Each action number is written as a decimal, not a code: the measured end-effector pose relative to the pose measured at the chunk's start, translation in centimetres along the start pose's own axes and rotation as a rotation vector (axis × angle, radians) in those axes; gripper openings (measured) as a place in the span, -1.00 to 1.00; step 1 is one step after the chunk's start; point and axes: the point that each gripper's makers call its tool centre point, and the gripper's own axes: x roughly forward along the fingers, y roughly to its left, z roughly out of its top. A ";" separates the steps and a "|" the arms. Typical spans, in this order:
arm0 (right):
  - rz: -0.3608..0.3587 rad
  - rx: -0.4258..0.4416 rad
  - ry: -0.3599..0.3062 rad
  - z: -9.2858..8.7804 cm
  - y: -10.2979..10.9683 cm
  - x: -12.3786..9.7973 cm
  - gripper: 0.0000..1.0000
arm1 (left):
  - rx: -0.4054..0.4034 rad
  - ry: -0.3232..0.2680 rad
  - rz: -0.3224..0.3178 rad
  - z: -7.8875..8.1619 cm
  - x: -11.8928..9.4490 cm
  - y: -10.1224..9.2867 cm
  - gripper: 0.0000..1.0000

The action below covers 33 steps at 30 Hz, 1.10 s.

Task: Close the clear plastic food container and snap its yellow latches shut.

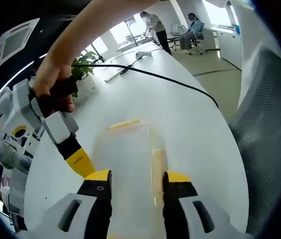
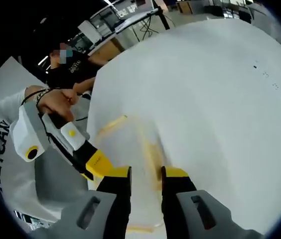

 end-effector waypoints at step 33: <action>-0.106 -0.141 -0.090 0.5 0.5 -0.2 -0.63 | -0.219 -0.058 -0.084 0.9 -0.3 -0.1 -0.04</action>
